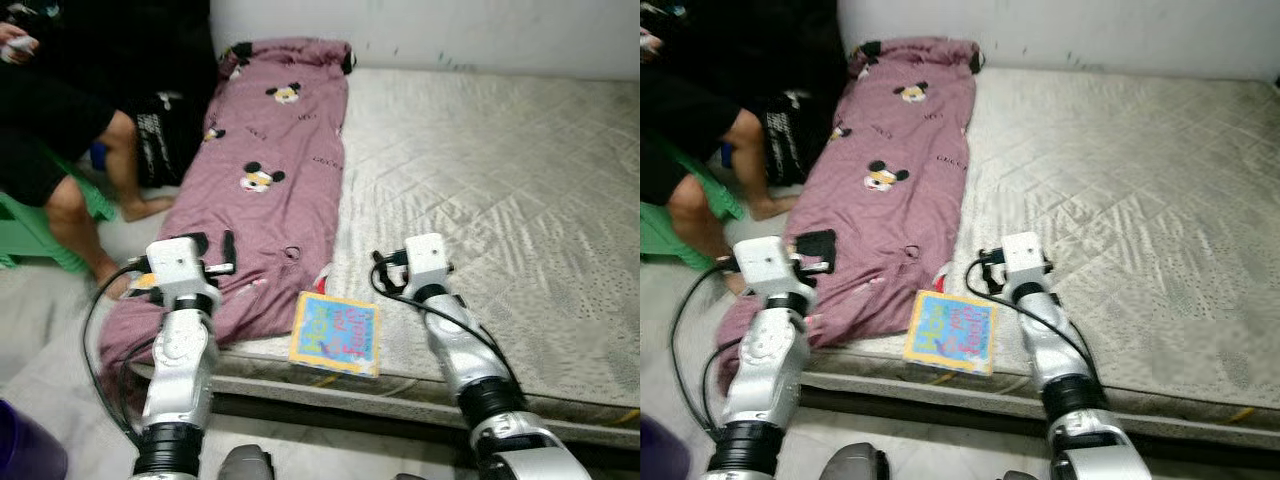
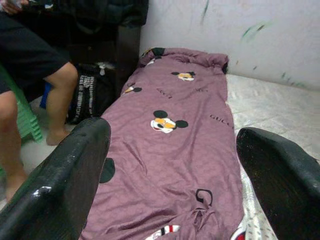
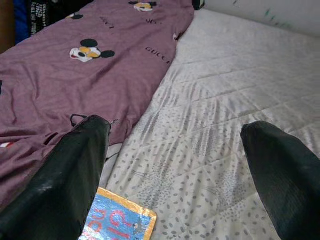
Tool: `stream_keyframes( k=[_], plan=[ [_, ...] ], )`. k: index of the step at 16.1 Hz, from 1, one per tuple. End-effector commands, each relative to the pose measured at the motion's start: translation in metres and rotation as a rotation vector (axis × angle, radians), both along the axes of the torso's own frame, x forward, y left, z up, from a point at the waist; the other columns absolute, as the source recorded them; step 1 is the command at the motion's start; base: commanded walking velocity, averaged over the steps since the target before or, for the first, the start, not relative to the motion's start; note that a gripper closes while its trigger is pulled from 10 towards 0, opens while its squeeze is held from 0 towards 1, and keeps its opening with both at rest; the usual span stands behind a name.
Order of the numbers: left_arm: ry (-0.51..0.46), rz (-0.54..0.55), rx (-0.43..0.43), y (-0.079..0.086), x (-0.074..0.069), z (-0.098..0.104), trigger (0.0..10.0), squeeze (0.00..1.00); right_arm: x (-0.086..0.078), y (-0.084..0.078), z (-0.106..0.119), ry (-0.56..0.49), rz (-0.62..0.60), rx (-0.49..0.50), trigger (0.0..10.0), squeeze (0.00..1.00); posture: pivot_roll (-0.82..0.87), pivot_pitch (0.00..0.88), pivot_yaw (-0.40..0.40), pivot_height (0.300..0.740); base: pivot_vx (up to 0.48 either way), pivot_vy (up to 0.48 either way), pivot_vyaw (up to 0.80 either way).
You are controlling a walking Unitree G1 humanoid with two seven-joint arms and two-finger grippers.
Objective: Clean up the room
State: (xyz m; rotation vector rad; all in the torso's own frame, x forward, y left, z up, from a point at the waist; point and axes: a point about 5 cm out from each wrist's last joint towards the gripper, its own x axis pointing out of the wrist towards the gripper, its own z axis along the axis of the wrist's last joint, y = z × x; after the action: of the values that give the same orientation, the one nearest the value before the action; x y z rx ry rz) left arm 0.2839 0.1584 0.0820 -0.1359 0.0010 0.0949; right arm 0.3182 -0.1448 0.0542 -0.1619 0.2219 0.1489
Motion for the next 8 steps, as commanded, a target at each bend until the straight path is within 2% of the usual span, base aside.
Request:
stream_keyframes(
  k=[1,5,8],
  plan=[
    [0.01,0.013,0.011,0.0064,-0.0003,-0.0004,10.0,0.0,0.0007,0.004,0.0002,0.006,0.001,0.023,10.0,0.0,-0.05,0.0,0.025,0.74,0.0,0.48,0.0],
    [0.007,0.014,0.009,0.0062,-0.0003,-0.0001,10.0,0.0,0.0006,0.0041,-0.0002,0.009,0.001,0.023,10.0,0.0,-0.05,0.0,0.025,0.74,0.0,0.48,0.0],
    [-0.012,-0.009,0.019,0.0036,-0.0007,0.0019,10.0,0.0,0.0003,0.0043,-0.0009,0.013,0.004,0.026,10.0,0.0,-0.05,0.0,0.024,0.74,0.0,0.0,0.0]
  ],
)
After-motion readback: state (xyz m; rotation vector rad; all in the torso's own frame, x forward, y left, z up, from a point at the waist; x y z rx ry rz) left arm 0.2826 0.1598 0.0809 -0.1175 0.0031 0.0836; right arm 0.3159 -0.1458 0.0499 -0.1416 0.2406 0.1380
